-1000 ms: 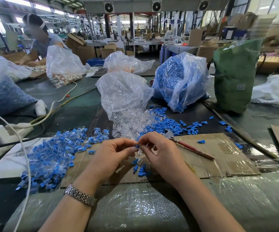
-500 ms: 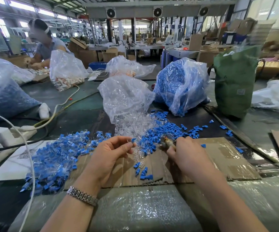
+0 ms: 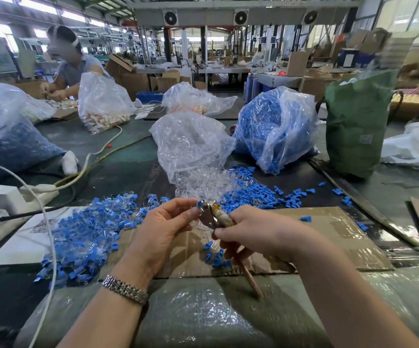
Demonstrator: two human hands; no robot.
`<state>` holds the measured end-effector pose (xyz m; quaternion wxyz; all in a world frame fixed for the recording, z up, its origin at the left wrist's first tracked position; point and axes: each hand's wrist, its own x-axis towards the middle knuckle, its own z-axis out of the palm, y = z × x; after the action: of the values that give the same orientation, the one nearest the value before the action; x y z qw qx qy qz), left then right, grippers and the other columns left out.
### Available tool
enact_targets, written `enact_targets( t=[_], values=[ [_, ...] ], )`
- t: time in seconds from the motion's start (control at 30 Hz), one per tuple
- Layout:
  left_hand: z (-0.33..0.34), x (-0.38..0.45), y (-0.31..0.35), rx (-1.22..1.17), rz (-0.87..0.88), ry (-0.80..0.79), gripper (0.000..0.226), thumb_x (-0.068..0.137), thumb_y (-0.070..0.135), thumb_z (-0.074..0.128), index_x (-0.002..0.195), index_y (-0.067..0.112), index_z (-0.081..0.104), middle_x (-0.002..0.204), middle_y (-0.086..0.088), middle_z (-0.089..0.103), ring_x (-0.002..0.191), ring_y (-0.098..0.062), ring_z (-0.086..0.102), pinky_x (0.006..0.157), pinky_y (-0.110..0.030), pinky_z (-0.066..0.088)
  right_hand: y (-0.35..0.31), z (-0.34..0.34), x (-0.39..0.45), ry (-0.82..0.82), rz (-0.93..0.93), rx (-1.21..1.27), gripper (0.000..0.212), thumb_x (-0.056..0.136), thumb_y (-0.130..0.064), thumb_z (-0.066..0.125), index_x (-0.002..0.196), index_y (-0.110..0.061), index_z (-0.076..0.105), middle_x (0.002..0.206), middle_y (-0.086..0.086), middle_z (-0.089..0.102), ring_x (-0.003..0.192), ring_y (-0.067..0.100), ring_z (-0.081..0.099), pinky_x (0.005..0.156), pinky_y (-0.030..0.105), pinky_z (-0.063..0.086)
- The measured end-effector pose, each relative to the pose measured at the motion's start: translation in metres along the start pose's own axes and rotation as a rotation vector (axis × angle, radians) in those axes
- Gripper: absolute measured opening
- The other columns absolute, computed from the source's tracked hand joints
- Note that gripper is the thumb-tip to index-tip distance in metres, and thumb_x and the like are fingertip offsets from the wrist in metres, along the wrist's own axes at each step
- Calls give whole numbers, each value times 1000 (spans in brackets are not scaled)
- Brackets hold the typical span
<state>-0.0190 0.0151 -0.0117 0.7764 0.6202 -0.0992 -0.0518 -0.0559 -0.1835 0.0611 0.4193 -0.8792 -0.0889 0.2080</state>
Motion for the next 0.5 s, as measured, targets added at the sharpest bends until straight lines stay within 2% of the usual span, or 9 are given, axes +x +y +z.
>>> enact_targets(
  t=[0.1, 0.2, 0.3, 0.37, 0.43, 0.5],
  values=[
    [0, 0, 1, 29, 13, 5, 33, 68, 34, 85, 99, 23, 80, 102, -6, 77, 82, -8, 69, 71, -20, 56, -1, 2, -1, 7, -3, -22, 20, 101, -24, 57, 86, -11, 58, 83, 9, 64, 76, 25, 72, 81, 47, 61],
    [2, -1, 1, 72, 31, 34, 33, 66, 34, 85, 96, 22, 80, 93, -3, 78, 73, -6, 67, 66, -18, 55, 2, 6, -1, 21, -12, -13, 26, 102, -33, 56, 86, -13, 58, 81, 7, 63, 77, 25, 73, 80, 49, 61],
    [2, -1, 0, 118, 31, 45, 36, 66, 37, 85, 98, 23, 80, 96, -6, 78, 80, -13, 67, 74, -27, 55, 4, 13, 2, 67, 6, -69, 39, 100, -48, 53, 85, -13, 60, 76, 6, 60, 68, 22, 64, 81, 48, 61],
    [2, -2, -1, 132, 31, 58, 35, 67, 37, 84, 100, 23, 80, 98, -10, 78, 83, -20, 66, 79, -35, 54, 5, 18, 5, 122, 13, -116, 50, 99, -54, 51, 86, -7, 63, 72, 7, 58, 63, 22, 59, 69, 40, 55],
    [3, -1, -2, 161, 38, 71, 28, 72, 30, 82, 99, 23, 81, 99, -10, 78, 86, -22, 67, 82, -37, 55, 8, 21, 9, 165, 15, -160, 53, 99, -56, 50, 79, -8, 60, 68, 7, 58, 59, 22, 54, 64, 37, 50],
    [4, -2, -3, 197, 45, 85, 23, 74, 24, 79, 97, 24, 81, 99, -8, 79, 90, -24, 69, 85, -37, 57, 9, 23, 10, 170, 30, -177, 51, 99, -57, 49, 75, -12, 56, 68, 8, 58, 58, 23, 54, 68, 39, 53]
  ],
)
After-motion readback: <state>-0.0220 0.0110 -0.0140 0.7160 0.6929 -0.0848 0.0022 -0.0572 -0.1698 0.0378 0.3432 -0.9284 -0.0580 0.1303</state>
